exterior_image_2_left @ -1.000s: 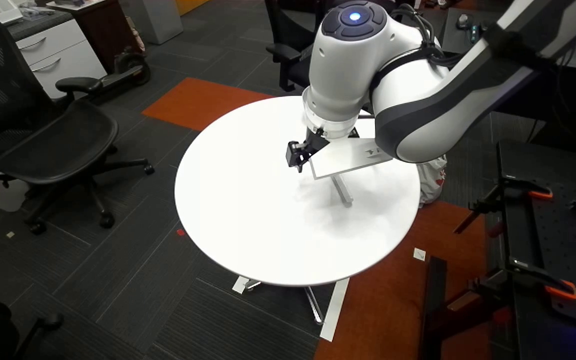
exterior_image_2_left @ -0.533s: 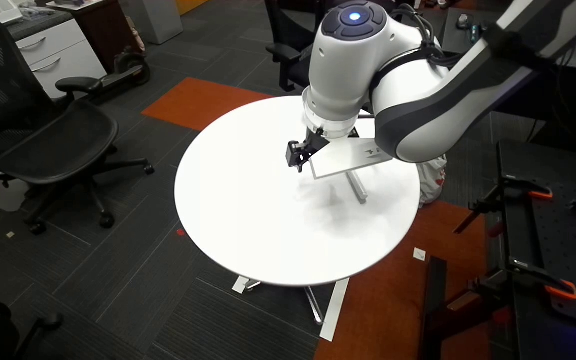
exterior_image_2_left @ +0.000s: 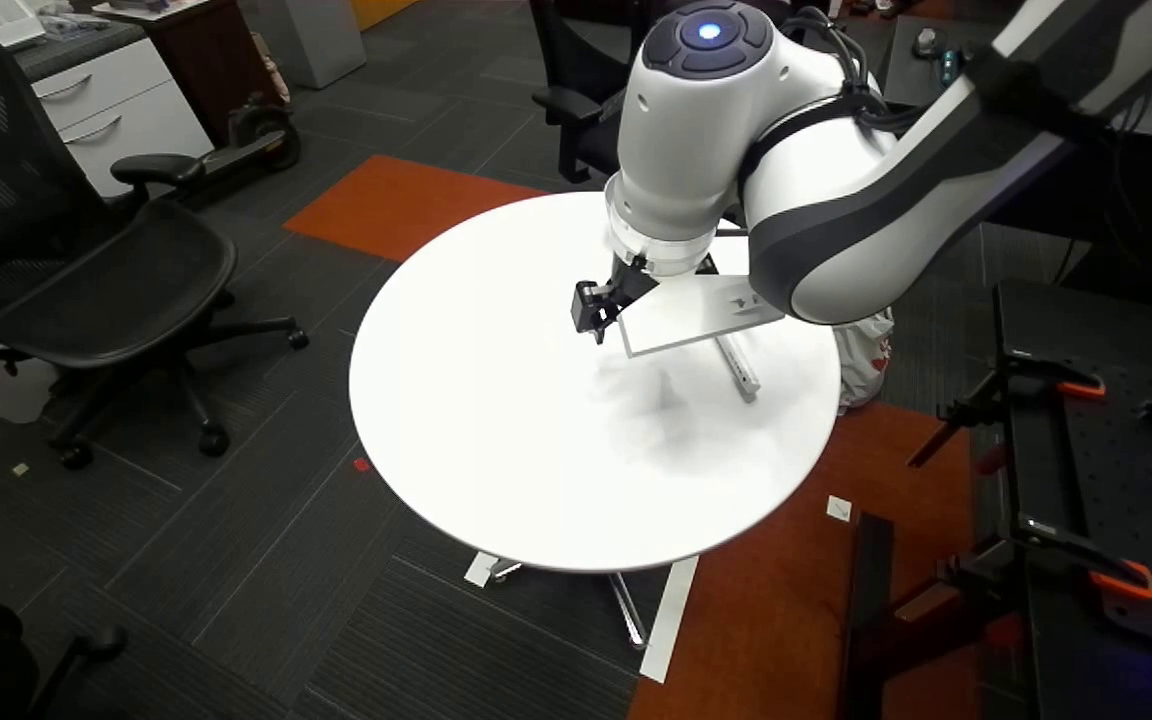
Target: Remove the marker from the bowl and put it on the table
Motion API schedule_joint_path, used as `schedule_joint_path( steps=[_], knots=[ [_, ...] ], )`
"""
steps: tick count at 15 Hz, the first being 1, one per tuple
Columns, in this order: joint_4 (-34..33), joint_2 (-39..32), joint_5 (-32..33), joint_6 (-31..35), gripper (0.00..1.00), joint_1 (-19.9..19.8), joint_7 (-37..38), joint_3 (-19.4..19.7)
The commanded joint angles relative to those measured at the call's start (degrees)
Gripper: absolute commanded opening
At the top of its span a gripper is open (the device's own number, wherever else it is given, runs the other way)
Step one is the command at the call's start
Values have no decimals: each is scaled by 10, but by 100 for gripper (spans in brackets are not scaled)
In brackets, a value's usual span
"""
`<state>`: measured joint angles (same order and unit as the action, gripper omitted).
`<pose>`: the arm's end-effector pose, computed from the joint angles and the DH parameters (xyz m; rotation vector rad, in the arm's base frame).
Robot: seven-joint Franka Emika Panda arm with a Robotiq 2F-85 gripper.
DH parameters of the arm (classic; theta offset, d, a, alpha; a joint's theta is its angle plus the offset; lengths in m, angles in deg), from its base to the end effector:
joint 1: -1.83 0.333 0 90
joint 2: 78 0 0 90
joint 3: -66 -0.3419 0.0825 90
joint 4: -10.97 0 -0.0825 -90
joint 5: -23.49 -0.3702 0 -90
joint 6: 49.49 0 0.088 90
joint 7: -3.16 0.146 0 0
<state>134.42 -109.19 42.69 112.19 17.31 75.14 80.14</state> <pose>0.5861 0.0239 0.1563 2.7074 -1.2701 0.3680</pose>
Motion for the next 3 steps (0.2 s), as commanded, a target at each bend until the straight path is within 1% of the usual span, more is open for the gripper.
schedule_joint_path(
  steps=[1, 3],
  knots=[
    [0, -1, -15, 1, 100, 10, -12, 9],
    [0, -1, -15, 1, 100, 10, -12, 9]
  ],
)
